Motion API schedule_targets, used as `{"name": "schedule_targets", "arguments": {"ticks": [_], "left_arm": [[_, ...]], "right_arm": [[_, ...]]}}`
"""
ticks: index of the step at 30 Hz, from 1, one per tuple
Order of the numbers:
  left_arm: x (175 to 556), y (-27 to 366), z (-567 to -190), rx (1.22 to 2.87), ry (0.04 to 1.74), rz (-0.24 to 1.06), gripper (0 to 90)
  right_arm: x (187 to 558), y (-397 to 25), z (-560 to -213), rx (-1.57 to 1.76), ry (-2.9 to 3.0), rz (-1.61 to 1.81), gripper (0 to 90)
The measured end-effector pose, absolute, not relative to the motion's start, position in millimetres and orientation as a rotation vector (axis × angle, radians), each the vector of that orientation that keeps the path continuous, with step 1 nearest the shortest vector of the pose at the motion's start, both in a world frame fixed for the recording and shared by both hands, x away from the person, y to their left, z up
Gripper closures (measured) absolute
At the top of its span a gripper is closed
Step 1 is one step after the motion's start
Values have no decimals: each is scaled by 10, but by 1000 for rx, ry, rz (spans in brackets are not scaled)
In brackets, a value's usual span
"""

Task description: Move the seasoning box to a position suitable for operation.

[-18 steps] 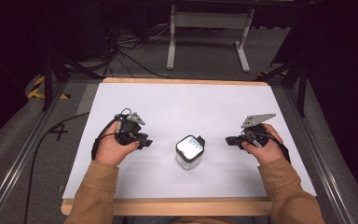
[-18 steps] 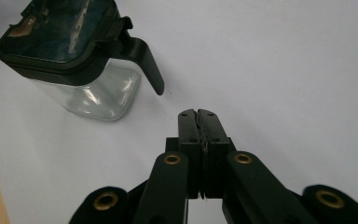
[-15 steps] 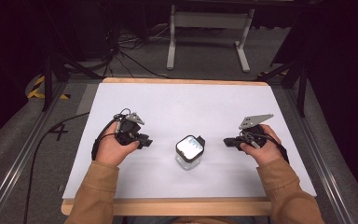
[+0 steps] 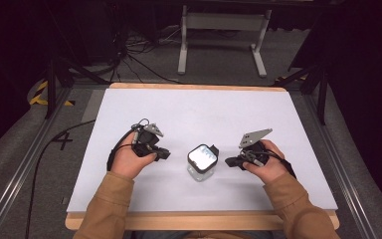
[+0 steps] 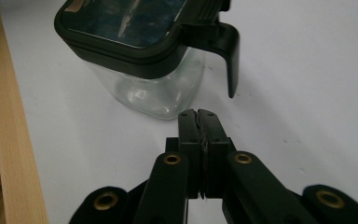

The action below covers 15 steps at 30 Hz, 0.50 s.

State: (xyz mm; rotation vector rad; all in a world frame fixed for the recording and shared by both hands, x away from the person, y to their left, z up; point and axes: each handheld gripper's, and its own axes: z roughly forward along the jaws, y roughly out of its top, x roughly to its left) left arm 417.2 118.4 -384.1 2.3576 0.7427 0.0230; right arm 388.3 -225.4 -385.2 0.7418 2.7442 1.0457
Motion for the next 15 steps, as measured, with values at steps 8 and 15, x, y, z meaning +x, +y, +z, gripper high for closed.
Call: {"name": "schedule_targets", "arguments": {"ticks": [8,15], "left_arm": [[4182,1003,-3930,2351,731,-11,853],[4184,940,-3962,2377,725,-12,855]], "right_arm": [[3846,-2077,-3983,683,2790,1038,900],[3827,-2000,-4040,650,2821,1019,900]]}}
